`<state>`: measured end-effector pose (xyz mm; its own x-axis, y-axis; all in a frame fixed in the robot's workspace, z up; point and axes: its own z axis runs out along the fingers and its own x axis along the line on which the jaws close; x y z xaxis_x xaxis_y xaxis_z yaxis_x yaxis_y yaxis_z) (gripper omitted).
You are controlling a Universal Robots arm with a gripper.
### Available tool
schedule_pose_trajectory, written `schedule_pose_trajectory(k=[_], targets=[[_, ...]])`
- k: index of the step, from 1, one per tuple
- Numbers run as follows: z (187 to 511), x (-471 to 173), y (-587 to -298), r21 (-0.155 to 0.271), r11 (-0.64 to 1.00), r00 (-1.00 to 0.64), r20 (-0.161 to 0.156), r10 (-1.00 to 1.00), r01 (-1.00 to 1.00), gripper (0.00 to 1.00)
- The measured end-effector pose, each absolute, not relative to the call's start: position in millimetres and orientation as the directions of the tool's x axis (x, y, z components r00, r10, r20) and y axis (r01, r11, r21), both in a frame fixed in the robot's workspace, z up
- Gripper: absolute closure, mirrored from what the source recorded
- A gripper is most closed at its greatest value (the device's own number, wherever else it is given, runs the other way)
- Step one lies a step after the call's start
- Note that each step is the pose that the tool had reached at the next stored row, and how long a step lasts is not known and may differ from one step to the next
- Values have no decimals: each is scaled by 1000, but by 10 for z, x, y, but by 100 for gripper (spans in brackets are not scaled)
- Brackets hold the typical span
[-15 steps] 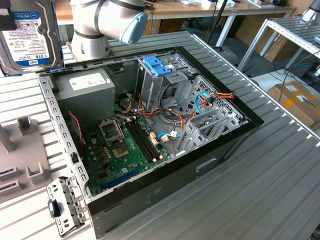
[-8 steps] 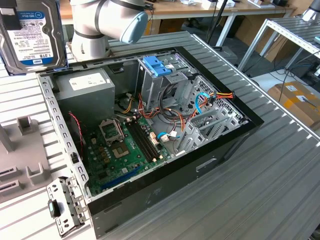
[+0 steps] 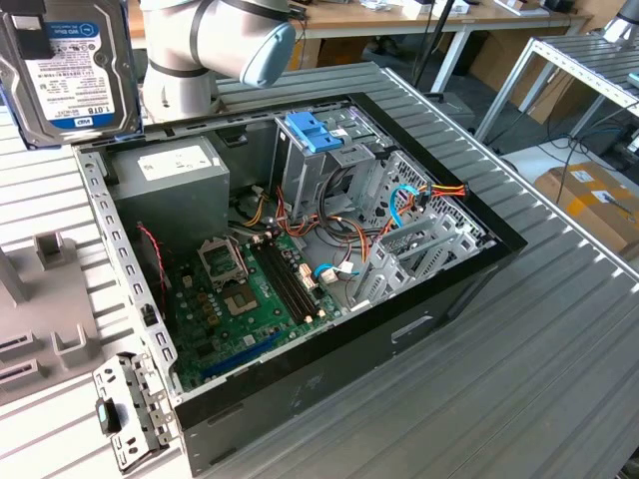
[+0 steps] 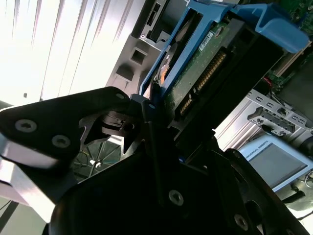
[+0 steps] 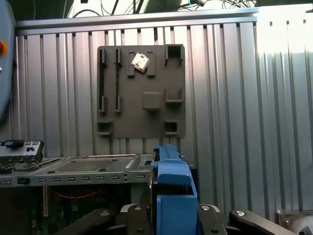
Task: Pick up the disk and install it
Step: 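Pick up the disk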
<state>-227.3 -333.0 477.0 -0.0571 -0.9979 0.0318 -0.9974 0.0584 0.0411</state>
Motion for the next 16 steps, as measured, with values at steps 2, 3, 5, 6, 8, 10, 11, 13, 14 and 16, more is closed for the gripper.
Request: schedule_pose_trajectory(k=[2, 3, 5, 6, 8, 10, 11, 13, 14, 16], targets=[[4770, -2256, -3330, 41, 58, -57, 32, -998, -997, 64], [4770, -2246, -3330, 41, 58, -57, 32, -998, -997, 64], [4770, -2227, -3330, 41, 58, -57, 32, -998, -997, 64], [4770, -2217, -3330, 41, 58, -57, 32, -998, -997, 64], [4769, -2199, -3330, 41, 58, -57, 32, -998, -997, 64], [4770, -2182, -3330, 41, 58, -57, 32, -998, -997, 64], [4769, -2175, -3330, 41, 58, -57, 32, -998, -997, 64], [4769, -2158, -3330, 41, 58, -57, 32, -998, -997, 64], [4770, -2149, -3330, 41, 58, -57, 32, -998, -997, 64], [4769, -2134, -3330, 41, 58, -57, 32, -998, -997, 64]])
